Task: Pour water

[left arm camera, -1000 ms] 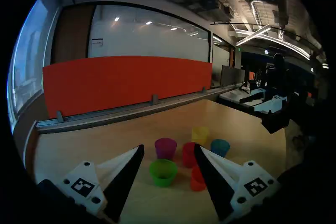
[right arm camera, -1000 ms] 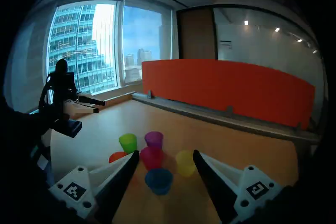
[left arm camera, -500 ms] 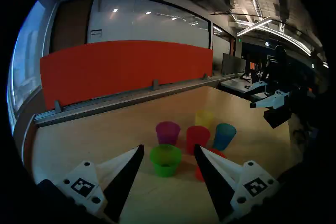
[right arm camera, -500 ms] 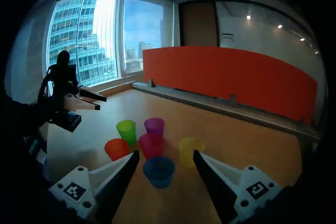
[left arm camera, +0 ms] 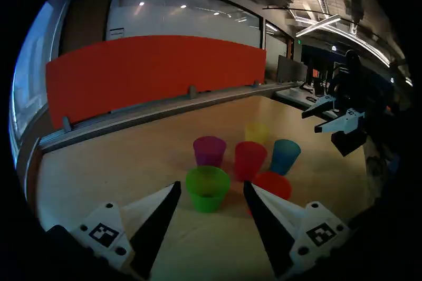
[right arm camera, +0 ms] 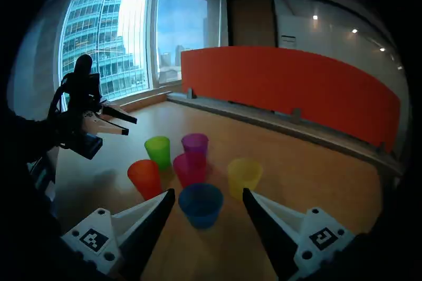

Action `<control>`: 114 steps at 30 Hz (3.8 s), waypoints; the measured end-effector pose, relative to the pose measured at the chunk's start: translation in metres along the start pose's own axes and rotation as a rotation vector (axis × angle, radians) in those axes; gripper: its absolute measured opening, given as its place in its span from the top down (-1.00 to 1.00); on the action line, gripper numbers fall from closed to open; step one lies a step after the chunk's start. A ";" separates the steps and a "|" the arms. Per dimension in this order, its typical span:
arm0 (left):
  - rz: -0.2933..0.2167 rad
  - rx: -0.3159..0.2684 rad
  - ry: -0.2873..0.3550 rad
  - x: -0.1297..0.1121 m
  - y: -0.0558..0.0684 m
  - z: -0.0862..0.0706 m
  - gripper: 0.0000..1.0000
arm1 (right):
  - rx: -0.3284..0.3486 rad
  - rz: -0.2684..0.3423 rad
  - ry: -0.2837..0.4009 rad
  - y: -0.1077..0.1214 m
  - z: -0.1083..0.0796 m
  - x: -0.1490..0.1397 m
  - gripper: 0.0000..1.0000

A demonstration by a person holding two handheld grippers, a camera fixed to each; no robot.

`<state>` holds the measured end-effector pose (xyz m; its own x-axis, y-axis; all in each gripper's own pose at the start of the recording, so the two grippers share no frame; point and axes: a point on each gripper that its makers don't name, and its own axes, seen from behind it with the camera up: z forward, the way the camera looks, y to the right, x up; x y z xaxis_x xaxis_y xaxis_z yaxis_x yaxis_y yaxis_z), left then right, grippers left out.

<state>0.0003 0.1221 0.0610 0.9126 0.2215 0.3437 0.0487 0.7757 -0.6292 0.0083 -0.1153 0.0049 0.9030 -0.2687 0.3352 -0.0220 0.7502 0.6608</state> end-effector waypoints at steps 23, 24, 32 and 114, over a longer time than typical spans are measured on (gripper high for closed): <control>-0.006 -0.009 -0.141 -0.039 -0.007 0.024 -0.75 | 0.013 -0.041 -0.069 -0.005 0.024 -0.035 -0.99; -0.006 -0.007 -0.145 -0.041 -0.007 0.025 -0.75 | 0.013 -0.041 -0.071 -0.005 0.025 -0.036 -0.98; 0.003 -0.010 -0.186 -0.050 -0.010 0.036 -0.75 | 0.017 -0.042 -0.087 -0.004 0.033 -0.044 -0.99; 0.028 -0.050 -0.241 -0.046 -0.006 0.092 -0.68 | 0.075 -0.041 -0.161 -0.011 0.084 -0.069 -0.80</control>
<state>-0.0790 0.1615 0.1135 0.7909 0.3819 0.4782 0.0503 0.7382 -0.6727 -0.0898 -0.1563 0.0311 0.8235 -0.3960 0.4063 -0.0242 0.6910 0.7225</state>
